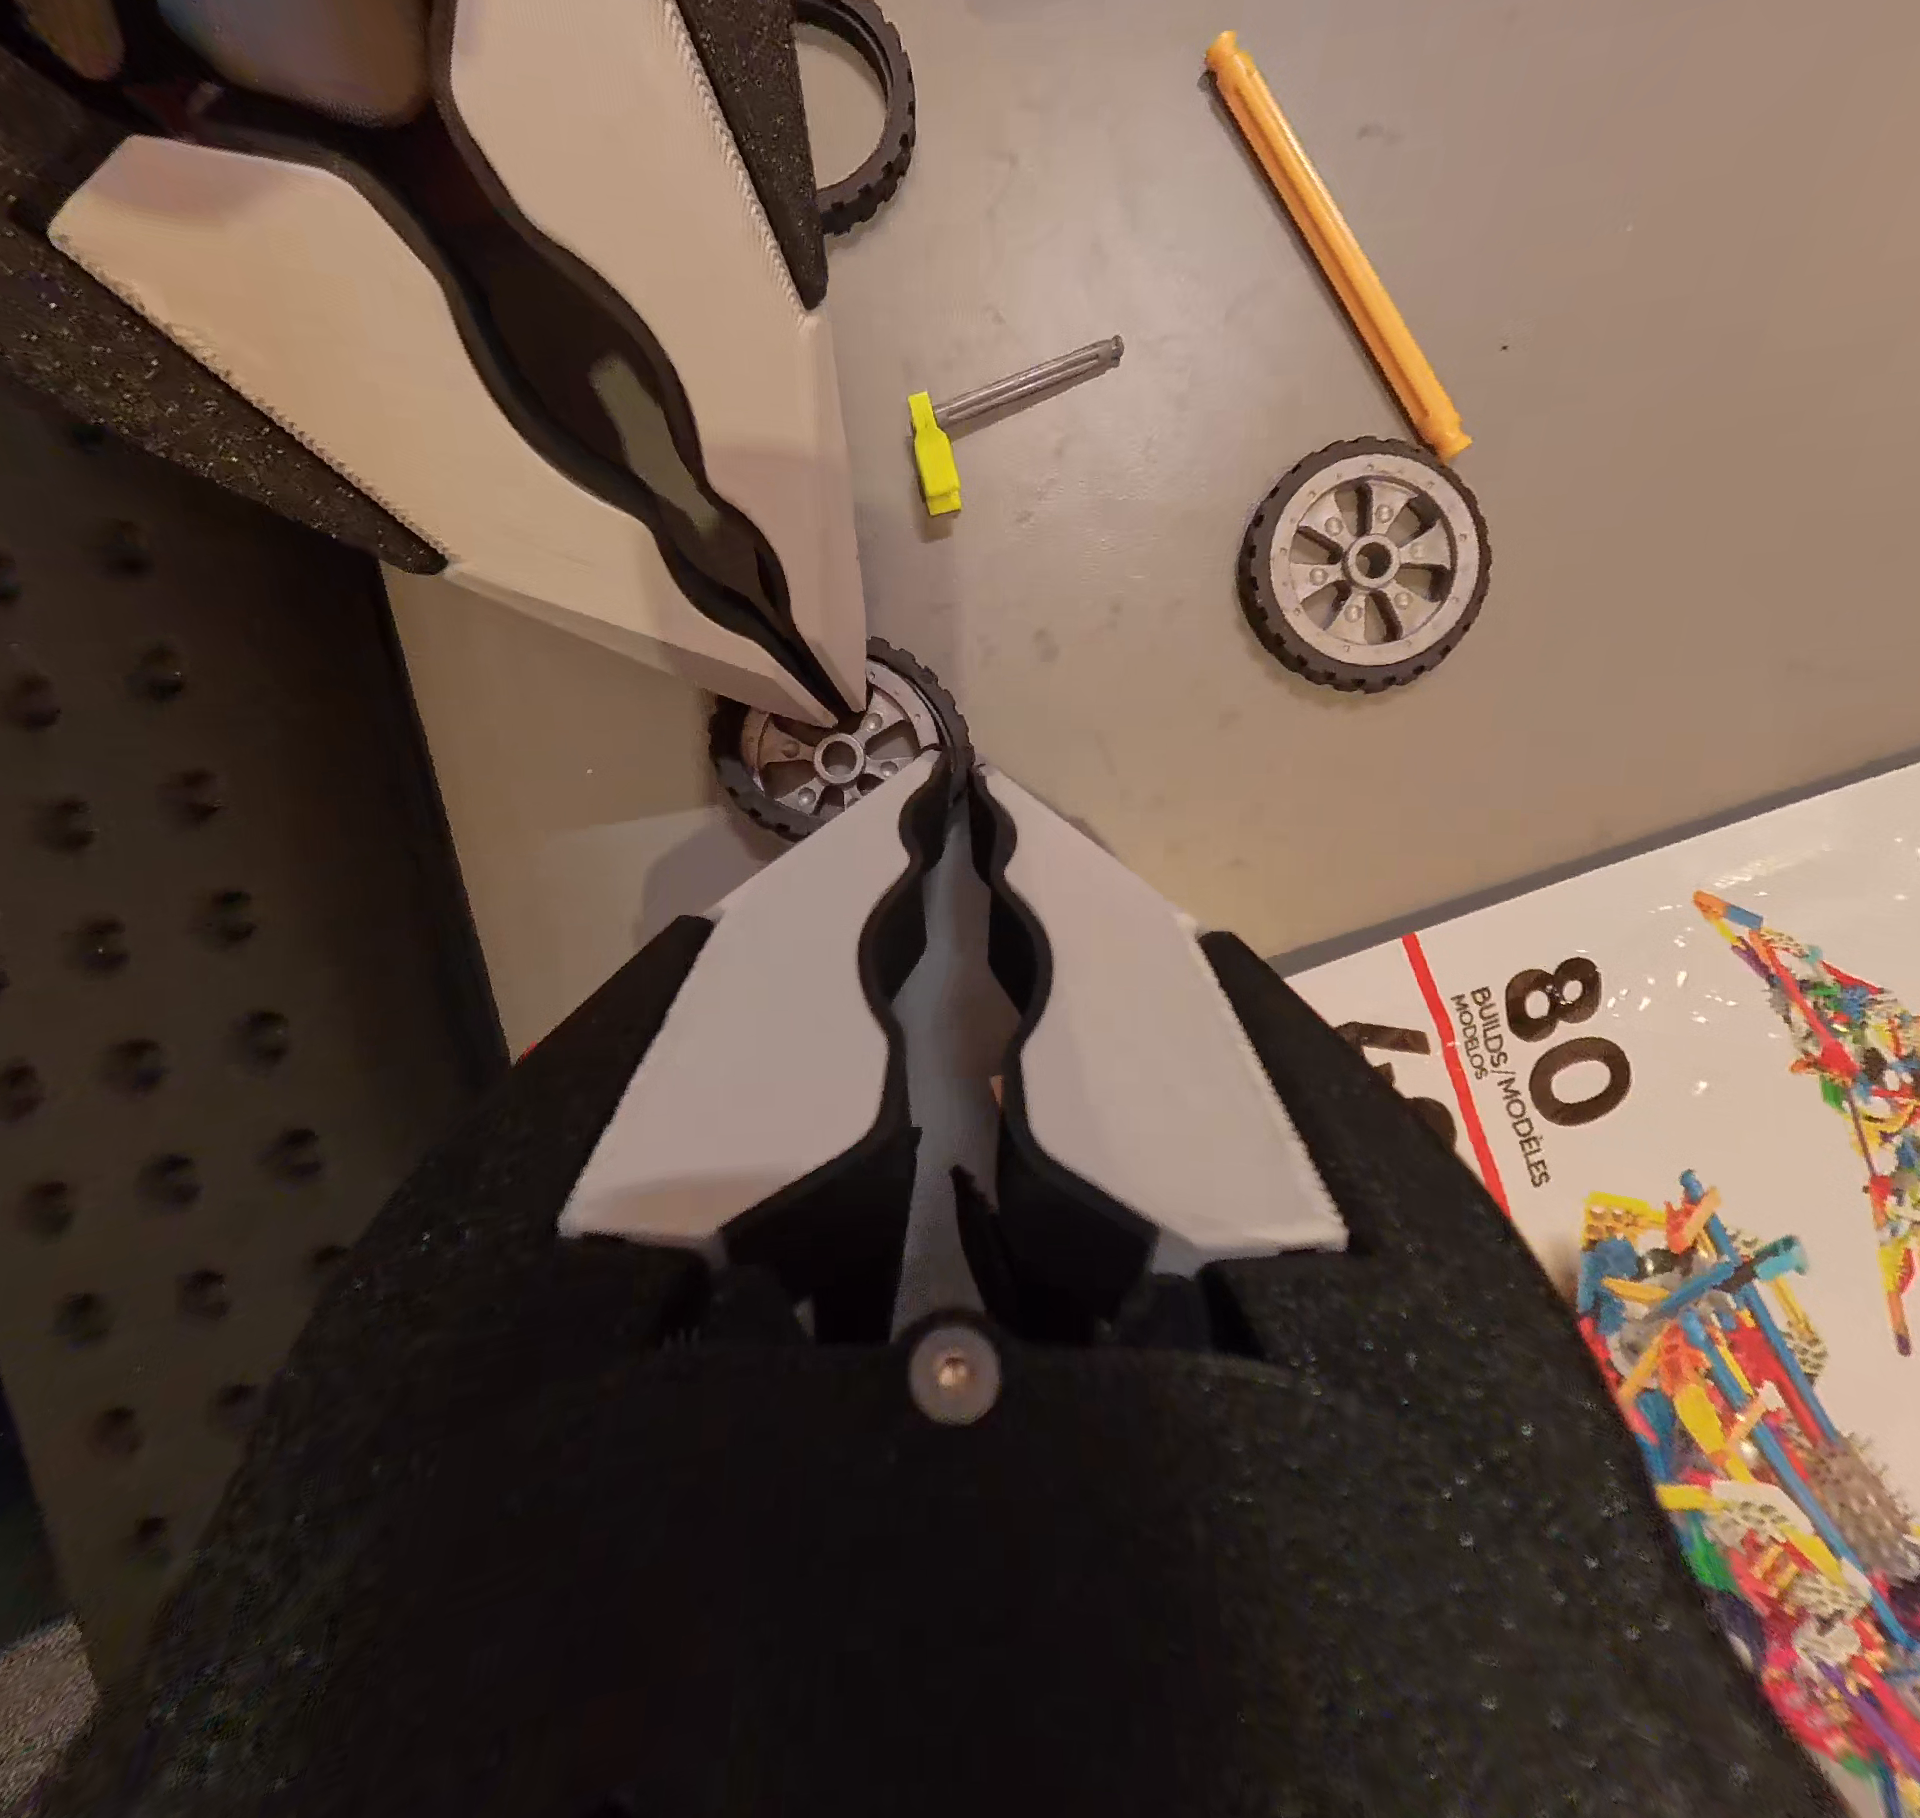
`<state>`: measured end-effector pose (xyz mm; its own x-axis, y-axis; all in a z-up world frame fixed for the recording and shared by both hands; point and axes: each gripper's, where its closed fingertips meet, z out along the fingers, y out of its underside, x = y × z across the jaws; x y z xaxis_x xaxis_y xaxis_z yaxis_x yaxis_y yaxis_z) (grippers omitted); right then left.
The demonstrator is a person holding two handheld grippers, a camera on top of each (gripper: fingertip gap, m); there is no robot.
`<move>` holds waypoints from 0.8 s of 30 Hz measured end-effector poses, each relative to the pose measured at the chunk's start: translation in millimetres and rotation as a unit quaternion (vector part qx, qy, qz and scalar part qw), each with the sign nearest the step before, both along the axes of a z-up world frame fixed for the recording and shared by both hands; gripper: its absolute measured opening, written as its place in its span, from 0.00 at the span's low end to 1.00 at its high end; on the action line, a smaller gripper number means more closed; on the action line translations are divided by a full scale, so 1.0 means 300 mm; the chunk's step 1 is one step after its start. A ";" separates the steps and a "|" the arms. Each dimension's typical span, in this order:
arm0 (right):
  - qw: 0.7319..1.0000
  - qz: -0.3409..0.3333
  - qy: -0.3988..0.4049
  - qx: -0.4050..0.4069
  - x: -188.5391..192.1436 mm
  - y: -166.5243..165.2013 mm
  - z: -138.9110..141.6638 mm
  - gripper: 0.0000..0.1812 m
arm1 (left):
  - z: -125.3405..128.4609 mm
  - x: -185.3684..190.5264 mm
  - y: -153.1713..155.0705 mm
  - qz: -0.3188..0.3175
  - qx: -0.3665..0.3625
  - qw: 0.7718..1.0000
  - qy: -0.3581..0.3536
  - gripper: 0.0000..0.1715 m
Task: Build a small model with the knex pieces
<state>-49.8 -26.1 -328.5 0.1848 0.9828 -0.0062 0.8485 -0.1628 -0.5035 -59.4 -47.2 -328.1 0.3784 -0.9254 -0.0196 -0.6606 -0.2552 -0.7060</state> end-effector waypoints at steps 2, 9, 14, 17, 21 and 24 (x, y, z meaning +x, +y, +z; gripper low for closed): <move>1.000 0.002 -0.017 0.006 0.001 0.000 -0.001 0.02 | -0.001 0.001 -0.002 -0.002 0.004 1.000 0.003 0.00; 1.000 0.000 -0.004 -0.021 0.006 0.000 -0.010 0.01 | -0.002 0.003 -0.005 -0.006 0.023 1.000 0.015 0.00; 0.999 -0.014 0.027 -0.011 0.004 0.000 -0.005 0.02 | -0.002 0.005 -0.005 -0.006 0.030 0.999 0.019 0.00; 1.000 -0.005 0.012 -0.003 0.030 -0.026 0.001 0.02 | -0.002 0.015 -0.012 -0.010 0.029 0.999 0.019 0.00; 1.000 0.011 -0.014 -0.006 0.044 -0.041 0.002 0.02 | -0.002 0.020 -0.015 -0.012 0.029 0.999 0.021 0.00; 1.000 0.010 -0.019 -0.022 0.049 -0.047 0.003 0.03 | -0.002 0.022 -0.016 -0.007 0.029 0.999 0.024 0.00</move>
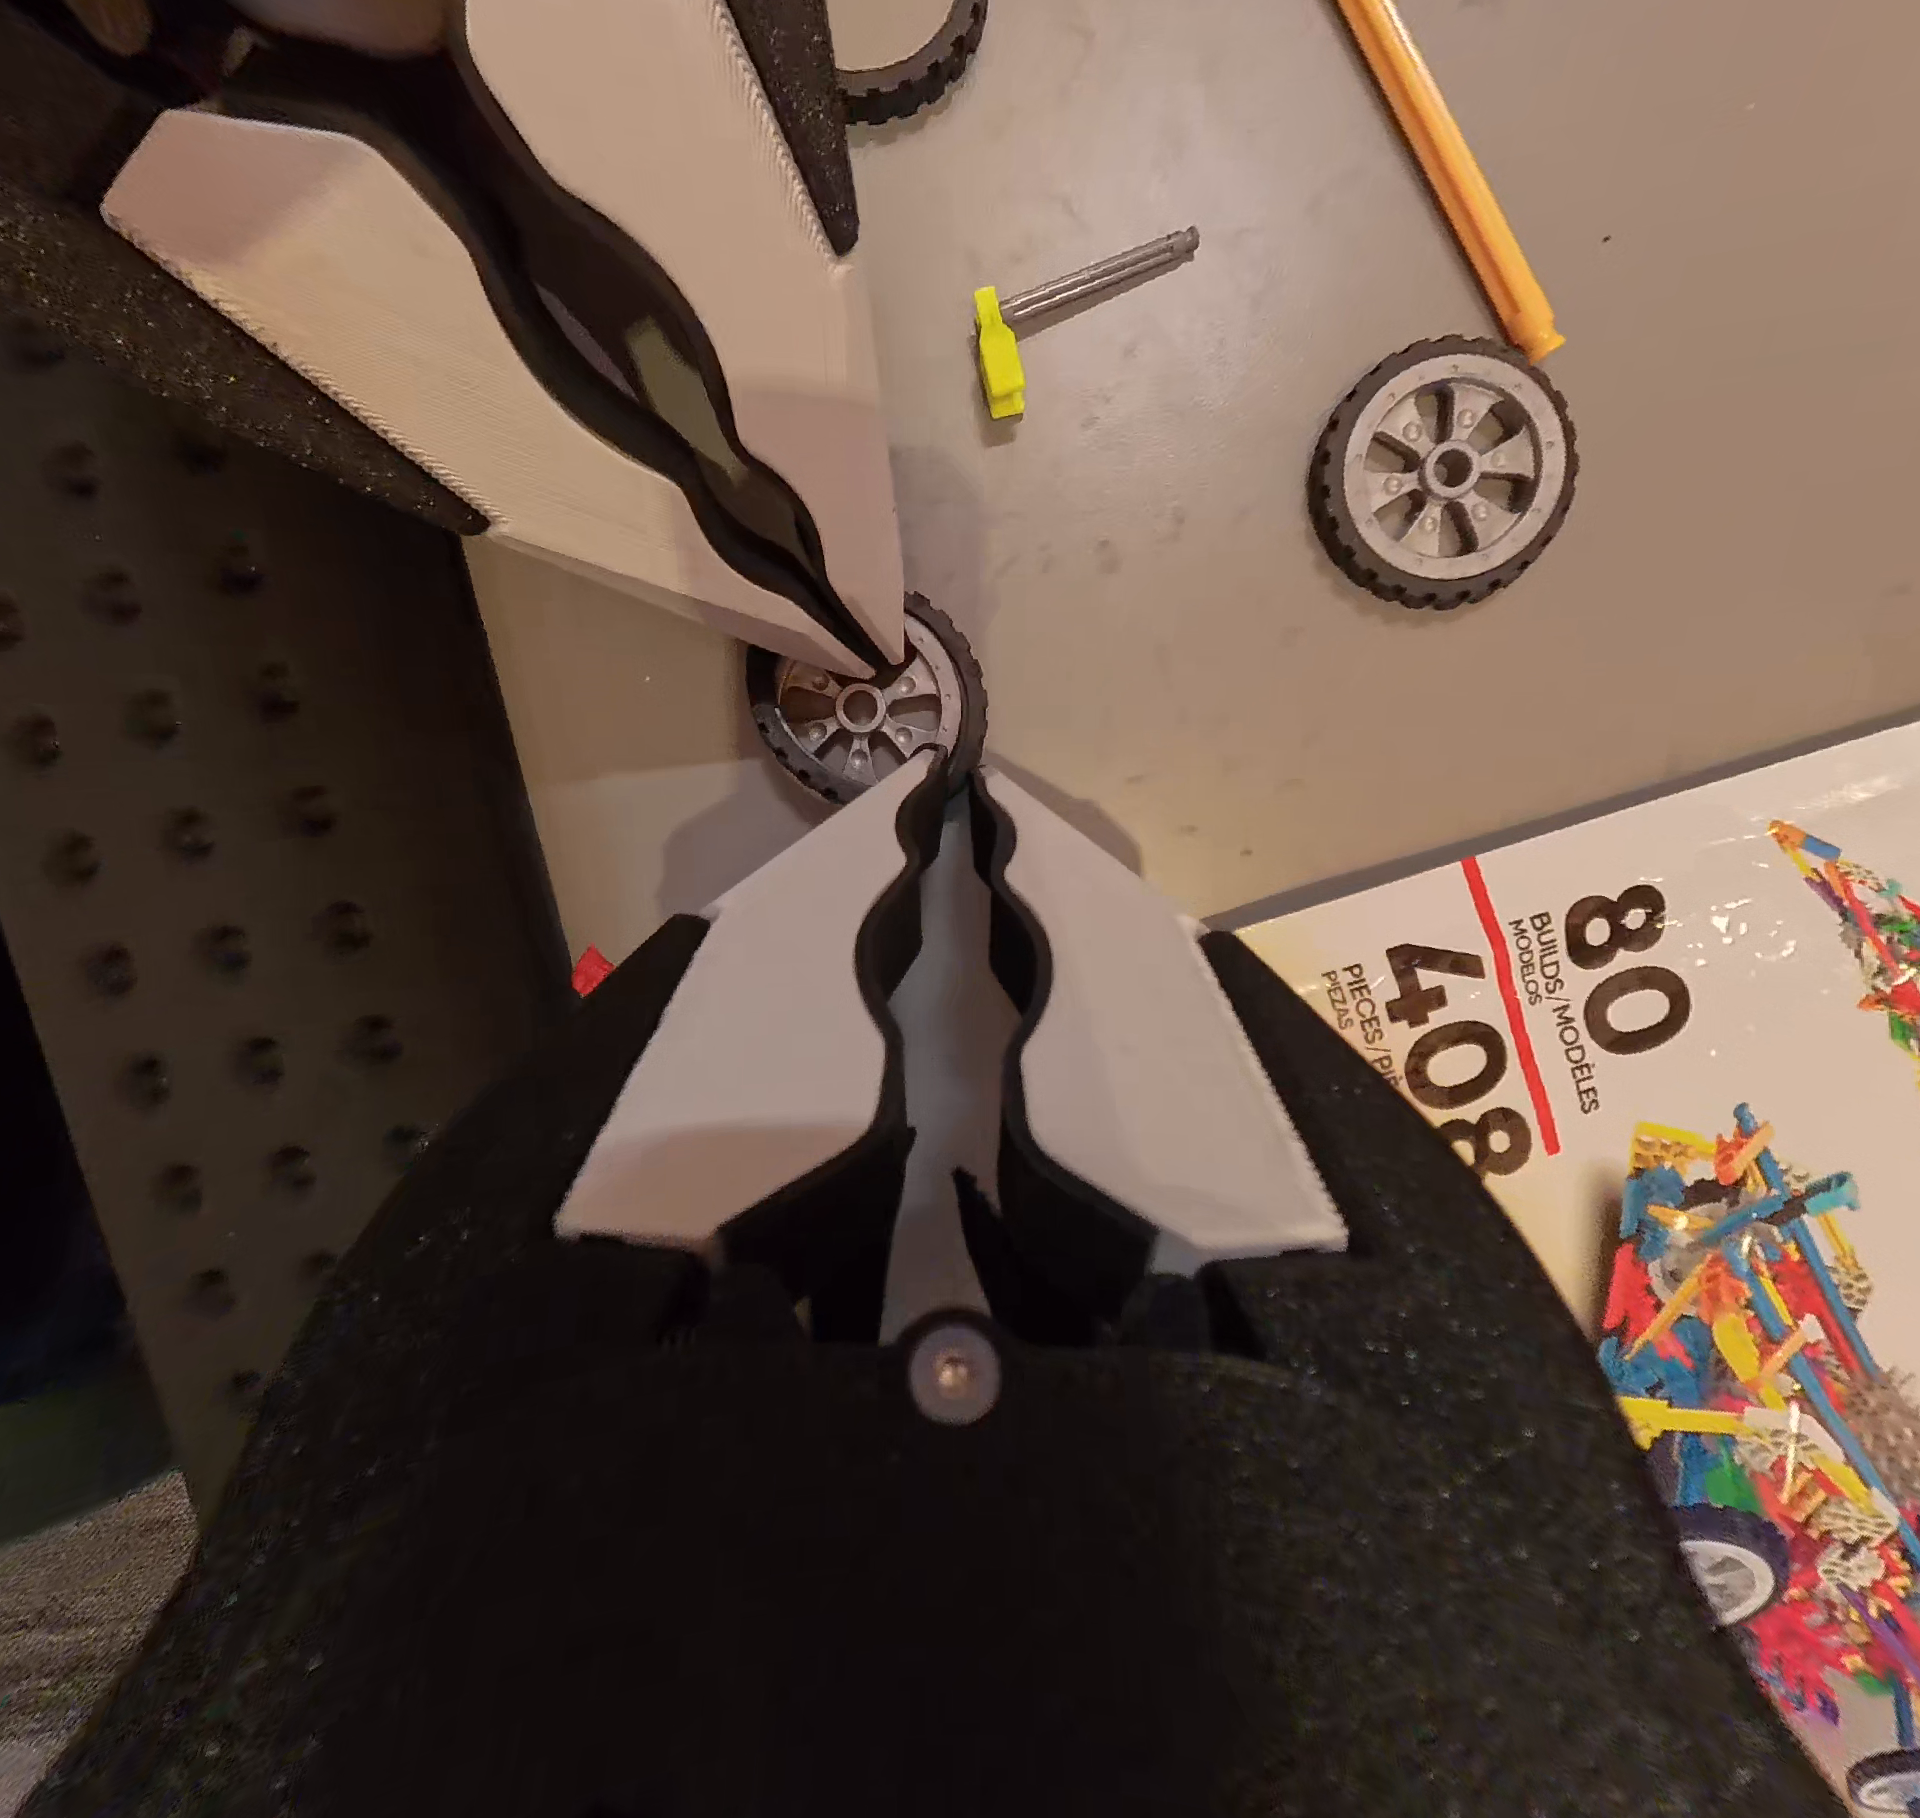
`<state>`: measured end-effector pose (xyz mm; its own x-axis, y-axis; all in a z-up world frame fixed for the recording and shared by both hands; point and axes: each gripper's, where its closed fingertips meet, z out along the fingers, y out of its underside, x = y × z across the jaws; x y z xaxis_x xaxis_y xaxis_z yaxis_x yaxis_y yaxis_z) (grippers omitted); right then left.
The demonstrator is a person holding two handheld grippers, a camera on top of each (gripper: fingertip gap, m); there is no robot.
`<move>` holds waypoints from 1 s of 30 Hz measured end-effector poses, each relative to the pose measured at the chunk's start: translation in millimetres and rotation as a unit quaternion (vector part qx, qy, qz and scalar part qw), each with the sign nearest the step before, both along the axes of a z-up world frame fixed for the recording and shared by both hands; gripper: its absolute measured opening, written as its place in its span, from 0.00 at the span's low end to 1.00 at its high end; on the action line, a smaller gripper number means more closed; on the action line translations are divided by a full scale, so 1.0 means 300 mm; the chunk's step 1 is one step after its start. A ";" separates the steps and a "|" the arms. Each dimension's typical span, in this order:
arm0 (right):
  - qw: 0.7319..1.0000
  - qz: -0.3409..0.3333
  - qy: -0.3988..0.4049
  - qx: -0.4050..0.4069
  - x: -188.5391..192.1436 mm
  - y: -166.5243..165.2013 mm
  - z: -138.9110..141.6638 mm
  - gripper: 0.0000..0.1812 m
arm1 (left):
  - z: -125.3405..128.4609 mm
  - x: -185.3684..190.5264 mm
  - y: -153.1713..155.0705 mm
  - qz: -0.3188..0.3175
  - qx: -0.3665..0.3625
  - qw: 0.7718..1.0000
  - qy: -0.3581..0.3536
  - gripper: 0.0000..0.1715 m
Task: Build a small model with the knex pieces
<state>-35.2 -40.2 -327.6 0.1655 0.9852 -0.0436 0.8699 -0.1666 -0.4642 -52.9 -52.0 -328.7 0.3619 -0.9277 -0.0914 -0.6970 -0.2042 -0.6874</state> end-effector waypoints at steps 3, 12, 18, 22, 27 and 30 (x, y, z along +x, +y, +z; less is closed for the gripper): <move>1.000 -0.003 0.000 0.003 0.002 -0.002 0.002 0.03 | 0.000 0.001 -0.001 0.004 0.003 1.000 0.001 0.00; 0.999 -0.004 0.004 0.037 0.003 -0.004 -0.003 0.02 | 0.004 0.003 0.000 -0.023 0.043 0.999 0.022 0.00; 0.998 0.024 0.015 0.054 0.002 -0.011 0.000 0.02 | 0.002 0.003 -0.014 -0.042 0.046 0.998 0.033 0.00; 0.998 0.034 0.018 0.045 0.007 -0.017 0.002 0.03 | 0.002 0.009 -0.020 -0.053 0.032 0.998 0.031 0.00; 0.998 0.008 0.060 -0.001 0.011 -0.006 0.005 0.08 | 0.002 0.010 -0.022 -0.066 0.015 0.997 0.027 0.00; 0.996 -0.023 0.083 -0.027 0.014 -0.002 0.004 0.10 | 0.002 0.011 -0.022 -0.074 0.010 0.997 0.026 0.00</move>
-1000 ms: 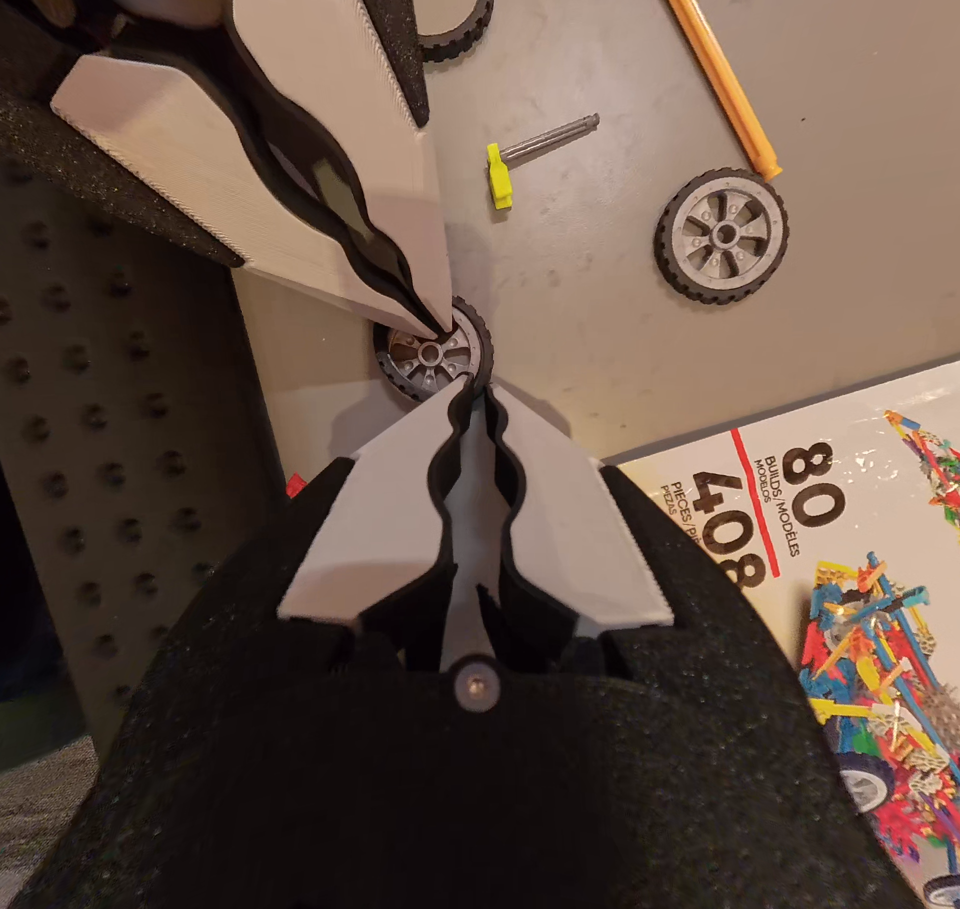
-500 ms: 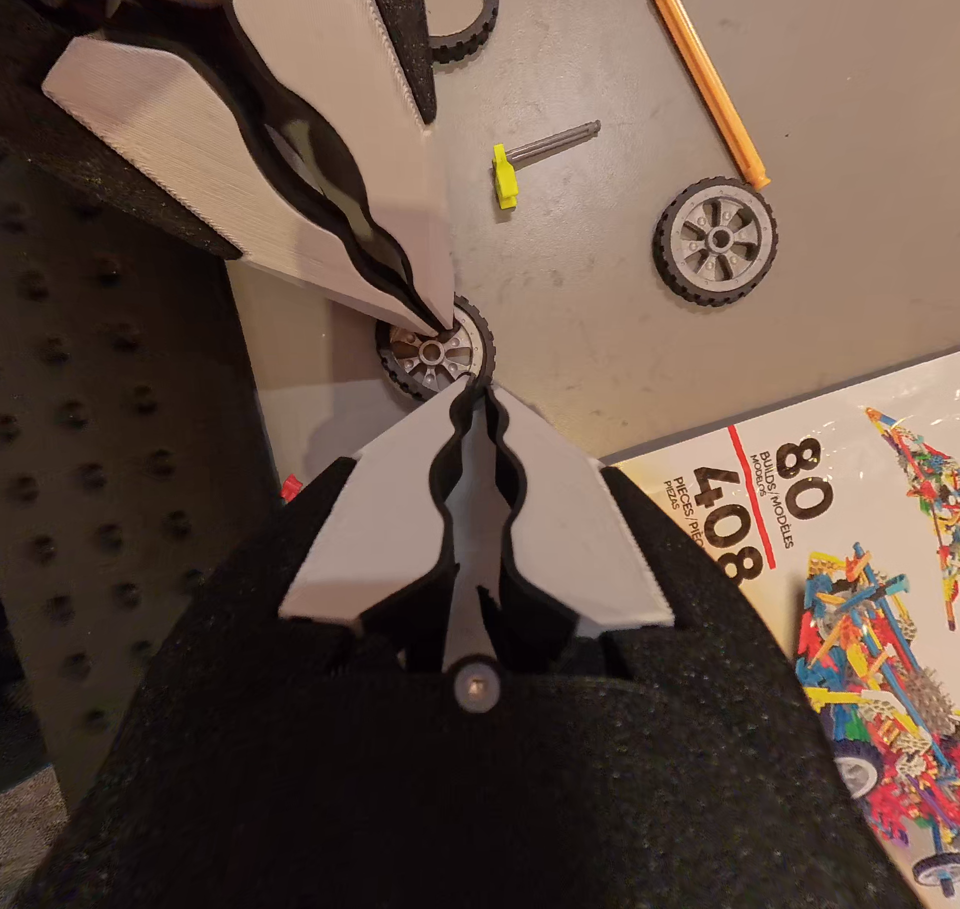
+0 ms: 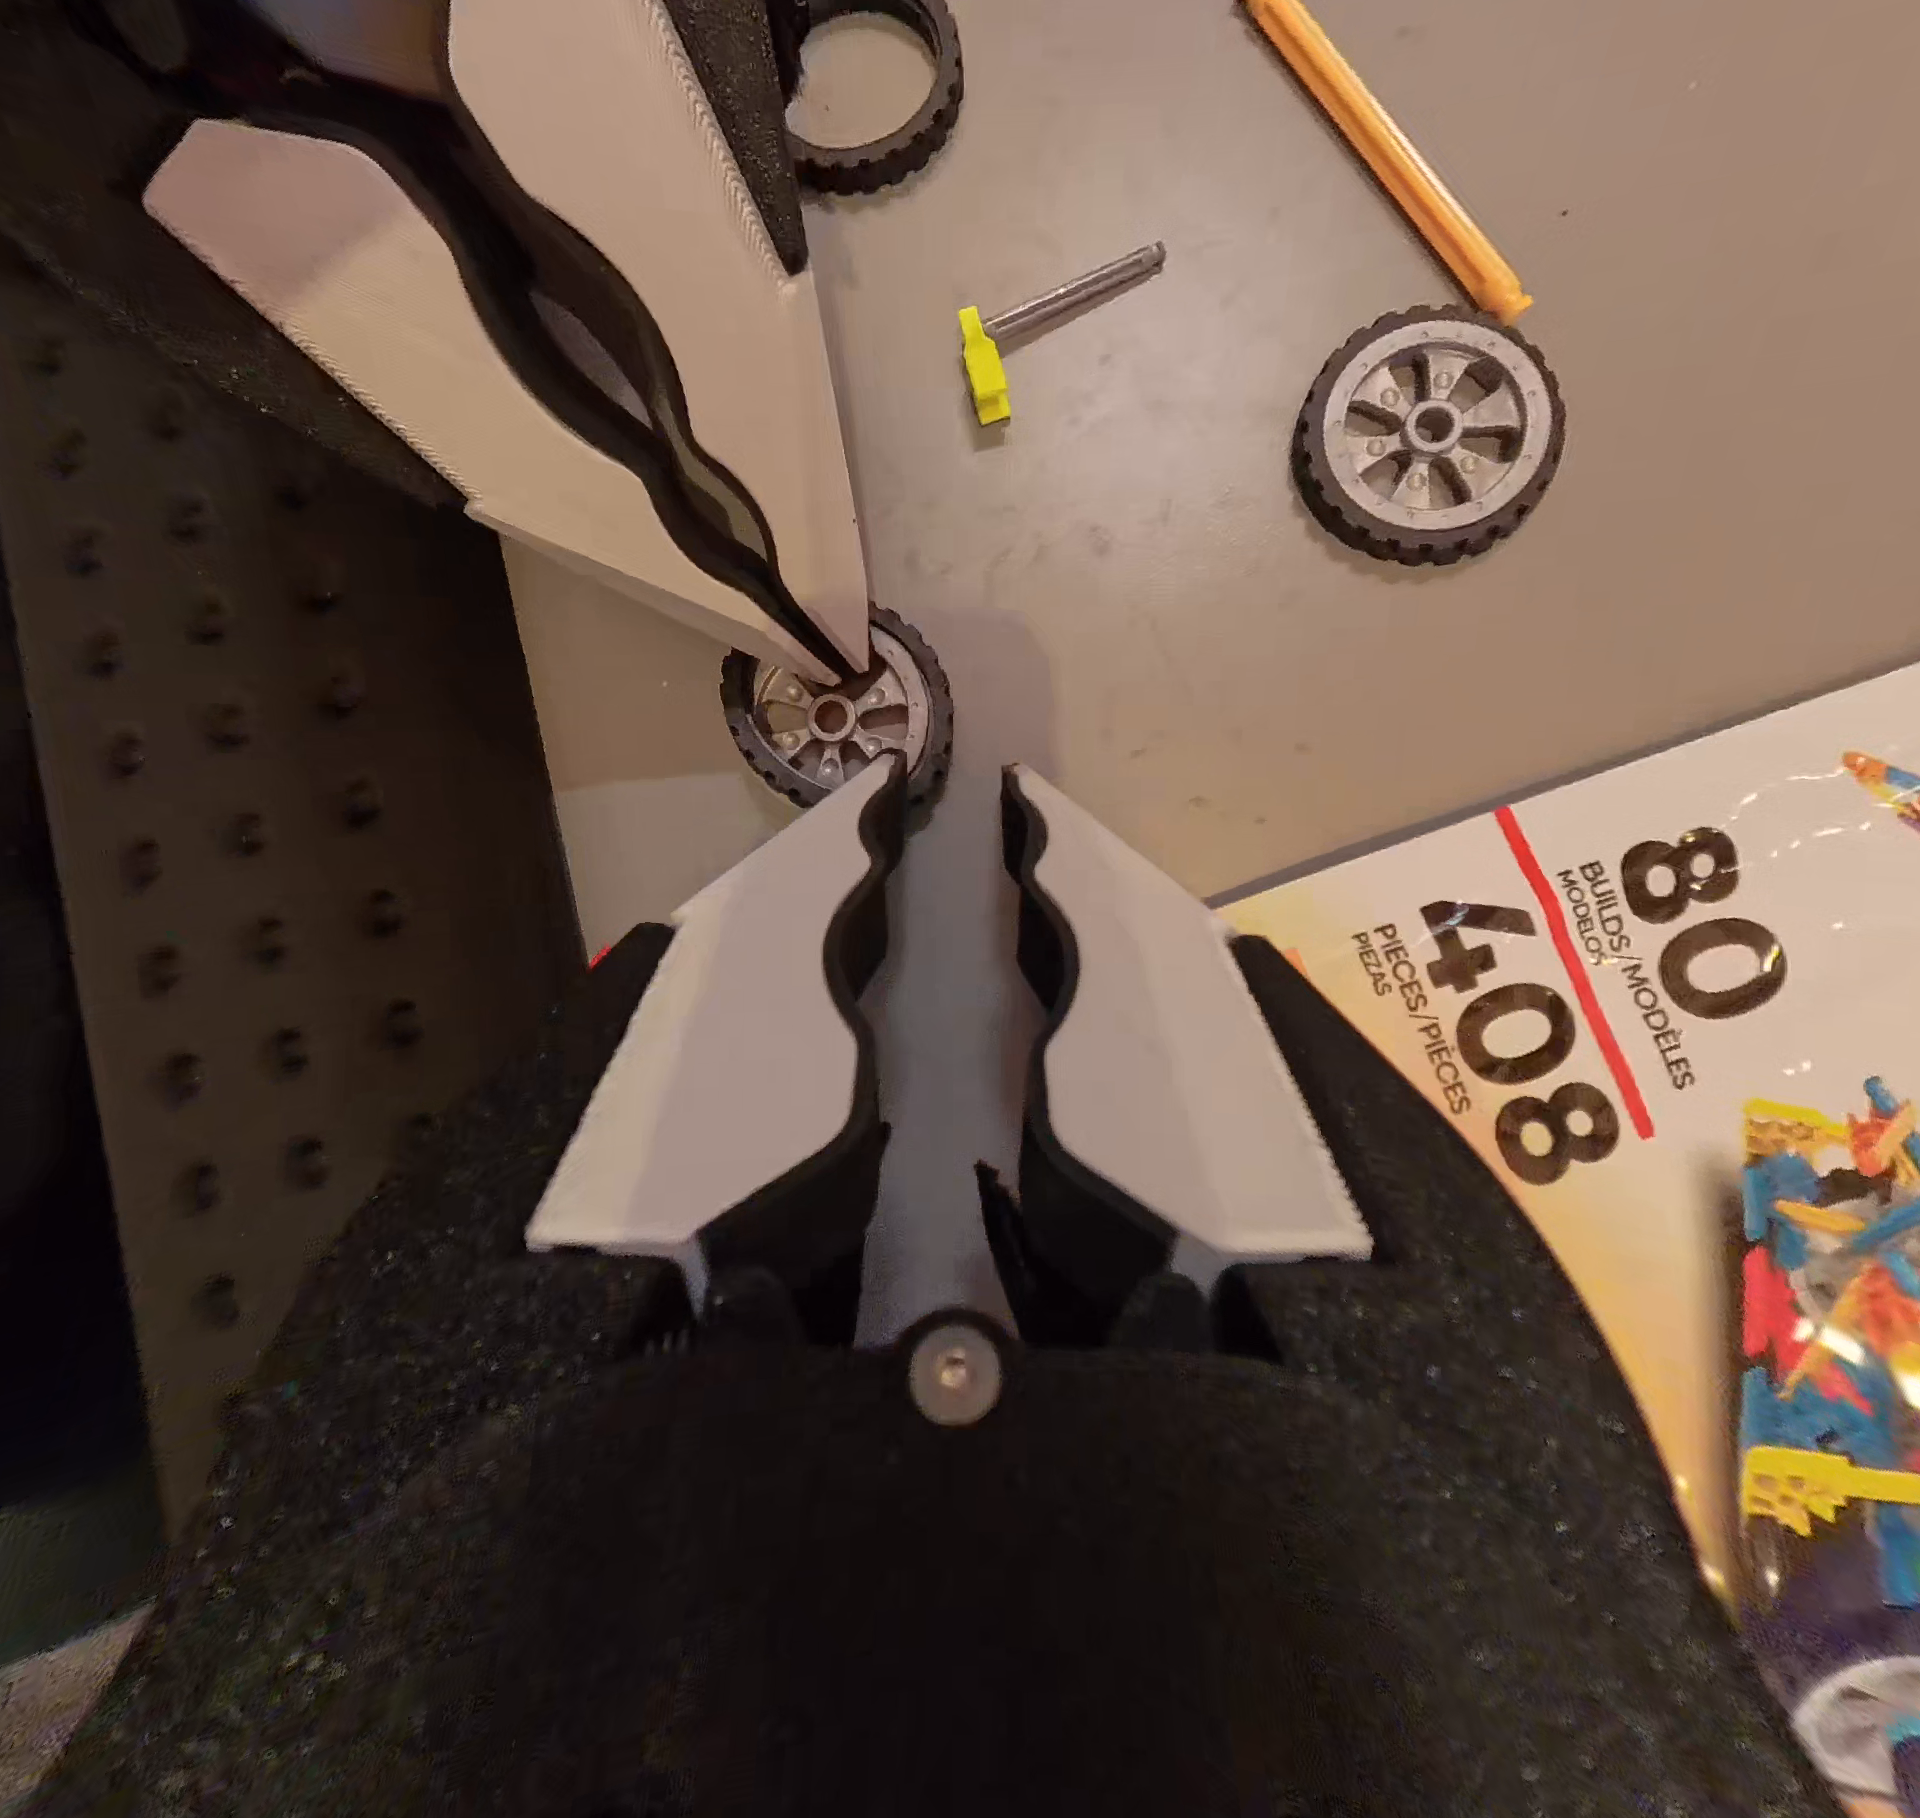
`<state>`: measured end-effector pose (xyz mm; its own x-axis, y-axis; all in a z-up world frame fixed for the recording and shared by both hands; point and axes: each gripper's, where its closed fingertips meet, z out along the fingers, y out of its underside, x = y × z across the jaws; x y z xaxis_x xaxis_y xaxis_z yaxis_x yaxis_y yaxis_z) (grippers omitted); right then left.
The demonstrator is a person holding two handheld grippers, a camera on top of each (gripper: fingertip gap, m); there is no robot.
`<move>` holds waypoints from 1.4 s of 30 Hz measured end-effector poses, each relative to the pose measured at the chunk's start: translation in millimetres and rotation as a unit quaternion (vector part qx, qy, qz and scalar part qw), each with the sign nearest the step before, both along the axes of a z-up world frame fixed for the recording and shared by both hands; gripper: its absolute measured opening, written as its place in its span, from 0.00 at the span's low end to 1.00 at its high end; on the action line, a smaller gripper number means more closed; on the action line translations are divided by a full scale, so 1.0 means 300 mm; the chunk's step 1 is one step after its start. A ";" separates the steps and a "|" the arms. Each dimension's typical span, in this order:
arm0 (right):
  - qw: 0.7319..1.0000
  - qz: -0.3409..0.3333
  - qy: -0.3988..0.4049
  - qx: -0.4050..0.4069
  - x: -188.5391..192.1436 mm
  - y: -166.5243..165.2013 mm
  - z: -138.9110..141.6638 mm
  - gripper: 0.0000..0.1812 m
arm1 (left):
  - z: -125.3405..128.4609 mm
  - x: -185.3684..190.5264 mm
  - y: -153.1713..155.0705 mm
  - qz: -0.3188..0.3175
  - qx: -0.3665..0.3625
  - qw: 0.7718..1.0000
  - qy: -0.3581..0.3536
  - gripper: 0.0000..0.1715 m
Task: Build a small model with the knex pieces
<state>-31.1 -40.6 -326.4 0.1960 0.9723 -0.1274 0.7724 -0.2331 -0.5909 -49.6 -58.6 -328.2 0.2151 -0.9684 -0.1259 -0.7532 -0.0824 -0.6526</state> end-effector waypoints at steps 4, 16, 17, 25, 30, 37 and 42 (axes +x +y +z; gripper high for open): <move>0.999 -0.008 0.041 -0.032 0.018 -0.003 0.015 0.12 | 0.000 0.002 0.000 -0.006 -0.005 1.000 -0.004 0.00; 0.972 0.188 0.022 0.142 0.012 -0.094 0.045 0.15 | 0.000 0.003 0.000 -0.048 -0.012 0.999 0.002 0.00; 0.966 0.208 0.009 0.155 0.009 -0.098 0.034 0.15 | 0.000 0.003 0.000 -0.052 -0.011 0.999 0.004 0.00; 0.942 0.287 -0.029 0.170 0.000 -0.098 0.015 0.03 | 0.000 0.013 -0.004 -0.072 -0.021 0.997 0.002 0.00; 0.935 0.320 -0.040 0.144 0.004 -0.118 0.012 0.02 | -0.001 0.023 -0.006 -0.051 -0.029 0.998 -0.004 0.00; 0.943 0.312 -0.007 0.119 0.005 -0.139 0.007 0.01 | -0.003 0.049 0.005 -0.013 -0.019 1.000 -0.015 0.00; 0.948 0.292 0.006 0.128 0.006 -0.151 0.004 0.01 | -0.006 0.060 0.010 0.005 -0.001 1.000 -0.014 0.00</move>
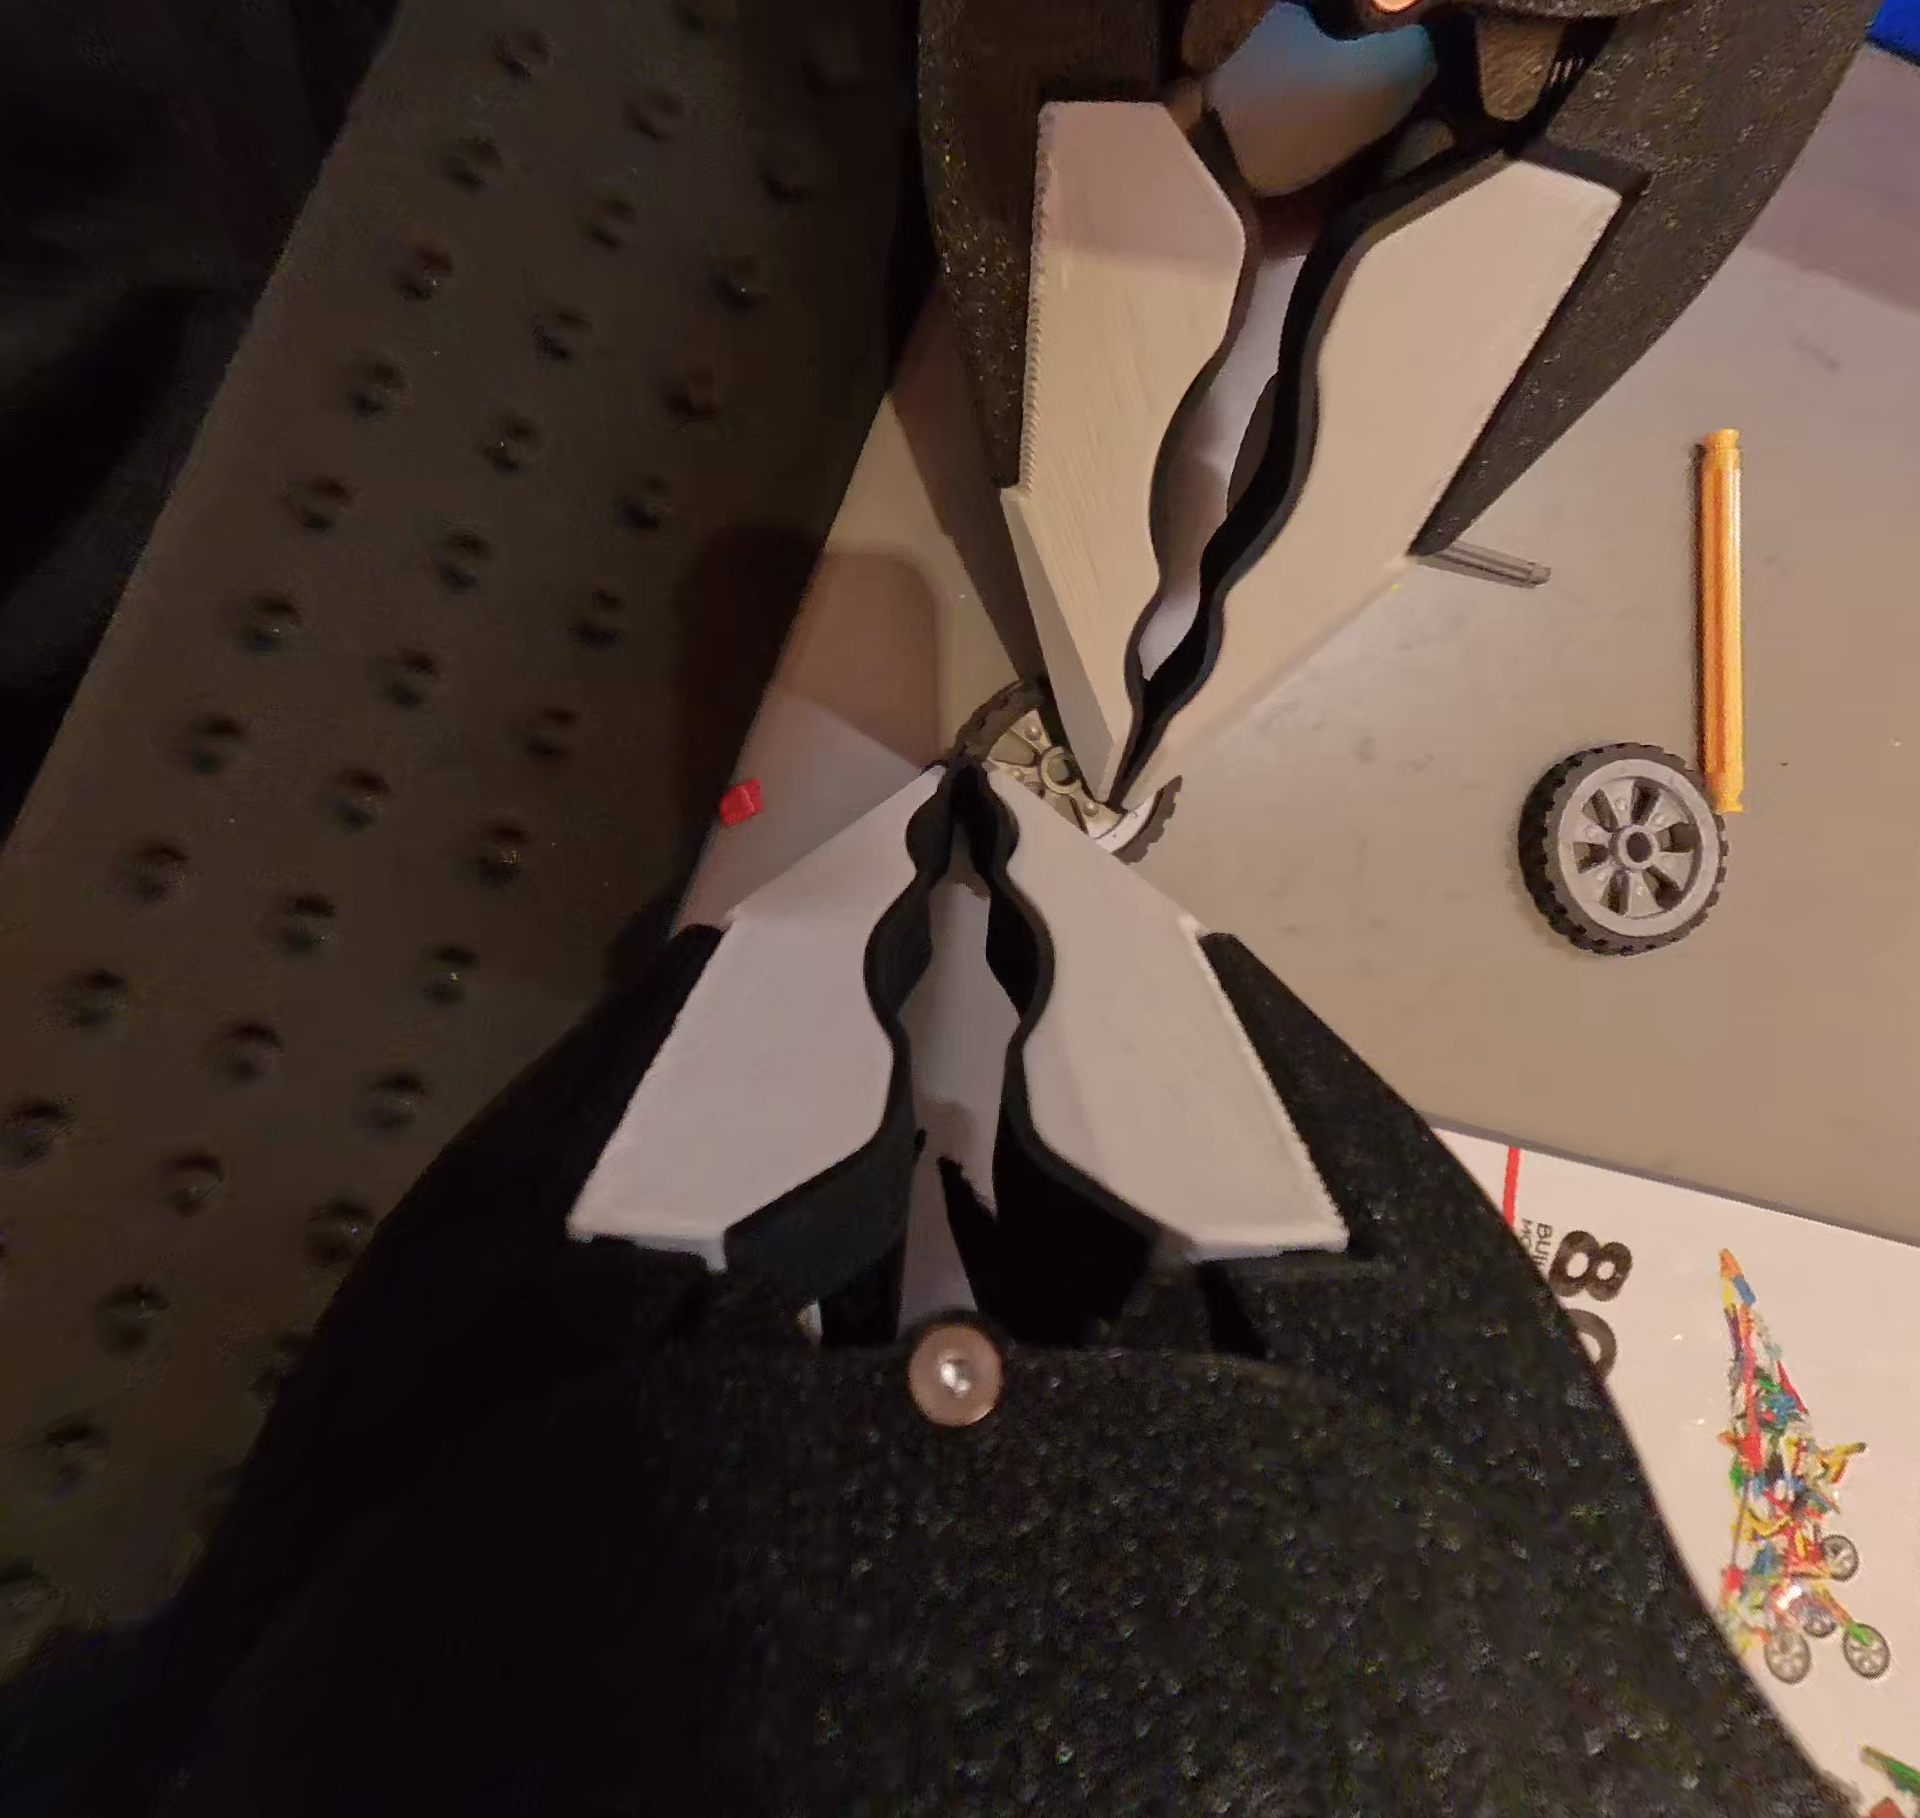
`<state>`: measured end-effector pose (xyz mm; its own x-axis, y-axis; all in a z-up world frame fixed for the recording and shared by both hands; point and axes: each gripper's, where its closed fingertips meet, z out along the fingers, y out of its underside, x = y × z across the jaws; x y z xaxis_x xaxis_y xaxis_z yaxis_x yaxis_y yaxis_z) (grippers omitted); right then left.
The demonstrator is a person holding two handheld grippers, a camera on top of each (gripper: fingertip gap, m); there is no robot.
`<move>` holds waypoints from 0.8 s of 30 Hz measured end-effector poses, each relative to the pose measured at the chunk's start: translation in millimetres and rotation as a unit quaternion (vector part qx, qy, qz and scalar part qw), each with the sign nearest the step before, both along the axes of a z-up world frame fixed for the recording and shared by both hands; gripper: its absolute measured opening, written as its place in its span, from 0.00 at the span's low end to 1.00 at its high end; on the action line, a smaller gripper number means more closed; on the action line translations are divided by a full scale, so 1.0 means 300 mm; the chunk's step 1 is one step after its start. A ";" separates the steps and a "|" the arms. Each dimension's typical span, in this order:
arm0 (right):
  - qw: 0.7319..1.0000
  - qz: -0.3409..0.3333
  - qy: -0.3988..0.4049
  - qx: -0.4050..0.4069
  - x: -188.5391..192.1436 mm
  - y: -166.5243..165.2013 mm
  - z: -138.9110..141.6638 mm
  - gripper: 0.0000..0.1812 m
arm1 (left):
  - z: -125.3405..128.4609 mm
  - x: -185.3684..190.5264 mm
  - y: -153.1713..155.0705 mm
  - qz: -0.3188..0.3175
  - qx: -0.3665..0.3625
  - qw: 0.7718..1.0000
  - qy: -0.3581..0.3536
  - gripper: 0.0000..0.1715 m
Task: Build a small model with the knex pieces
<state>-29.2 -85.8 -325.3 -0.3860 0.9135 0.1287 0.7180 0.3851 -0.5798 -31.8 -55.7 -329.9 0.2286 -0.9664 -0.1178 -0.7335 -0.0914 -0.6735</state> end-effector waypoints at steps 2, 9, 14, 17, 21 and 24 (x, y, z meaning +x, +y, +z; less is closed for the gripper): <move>1.000 0.007 -0.004 0.011 0.005 -0.020 -0.010 0.00 | -0.001 0.002 0.005 0.009 0.002 1.000 0.000 0.00; 1.000 0.011 0.016 0.025 0.000 -0.091 -0.023 0.00 | 0.001 -0.030 0.114 0.064 0.024 0.998 0.014 0.00; 0.992 -0.084 0.079 0.054 -0.005 0.086 0.073 0.05 | 0.003 -0.028 0.116 0.060 0.010 0.998 0.004 0.00; 0.993 -0.085 0.051 0.070 -0.006 0.117 0.031 0.12 | 0.003 -0.026 0.119 0.041 0.007 0.999 0.005 0.00; 0.993 -0.090 0.050 0.058 -0.008 0.147 0.004 0.10 | 0.004 -0.024 0.118 0.029 0.005 1.000 0.002 0.00; 0.995 -0.077 0.054 0.041 -0.017 0.138 0.004 0.03 | 0.003 -0.017 0.113 0.024 0.011 1.000 0.006 0.00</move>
<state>-34.3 -44.4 -324.2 -0.2229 0.9453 0.2381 0.7074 0.3249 -0.6278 -36.9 -21.7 -329.0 0.2739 -0.9512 -0.1424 -0.7369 -0.1124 -0.6666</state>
